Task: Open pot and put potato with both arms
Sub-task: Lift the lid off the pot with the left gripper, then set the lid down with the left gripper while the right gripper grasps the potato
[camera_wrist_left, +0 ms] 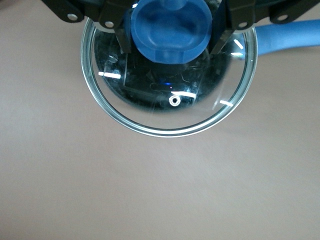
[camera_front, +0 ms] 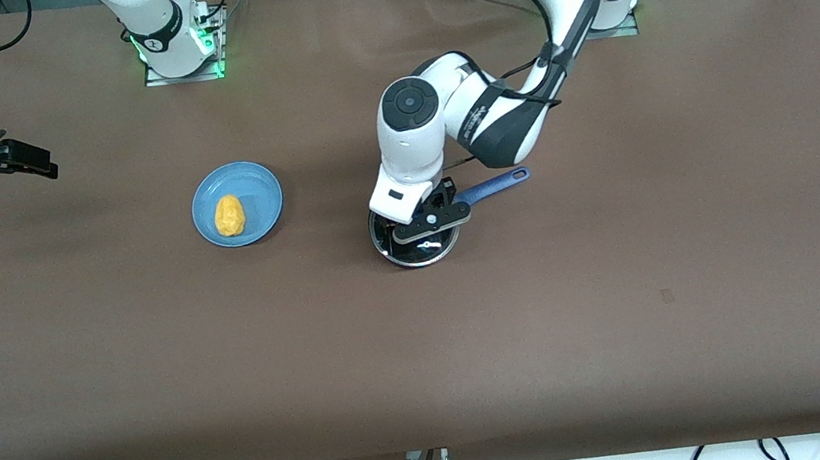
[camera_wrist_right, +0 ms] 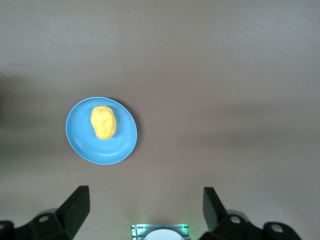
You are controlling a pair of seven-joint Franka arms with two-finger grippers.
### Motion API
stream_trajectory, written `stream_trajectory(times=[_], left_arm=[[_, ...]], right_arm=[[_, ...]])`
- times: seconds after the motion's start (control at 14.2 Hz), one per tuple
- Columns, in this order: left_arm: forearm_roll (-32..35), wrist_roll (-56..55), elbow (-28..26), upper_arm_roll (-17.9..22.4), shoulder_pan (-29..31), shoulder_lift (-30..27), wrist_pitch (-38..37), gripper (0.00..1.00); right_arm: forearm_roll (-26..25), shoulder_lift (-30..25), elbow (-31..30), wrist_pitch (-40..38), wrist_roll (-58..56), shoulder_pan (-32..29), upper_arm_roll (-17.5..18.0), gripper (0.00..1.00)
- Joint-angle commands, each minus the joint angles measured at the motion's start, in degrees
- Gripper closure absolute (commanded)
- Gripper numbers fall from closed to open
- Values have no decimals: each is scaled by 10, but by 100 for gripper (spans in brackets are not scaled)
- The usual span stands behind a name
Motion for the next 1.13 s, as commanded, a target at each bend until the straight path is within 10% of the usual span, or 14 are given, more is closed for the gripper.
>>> stream_trajectory(times=[0.0,0.49,1.06], left_arm=[[-17,76,-16,-1,48,-40,-22,51],[-81,535,-173,35,247,-147,-19,51],[-202,938,-361,216,297,-161,137,51]], right_arm=[[9,-5,2,-7,8,-3,5,0],[9,65,-5,-10,27,59,22,0],[8,86,-234,322,110,86,68,0]])
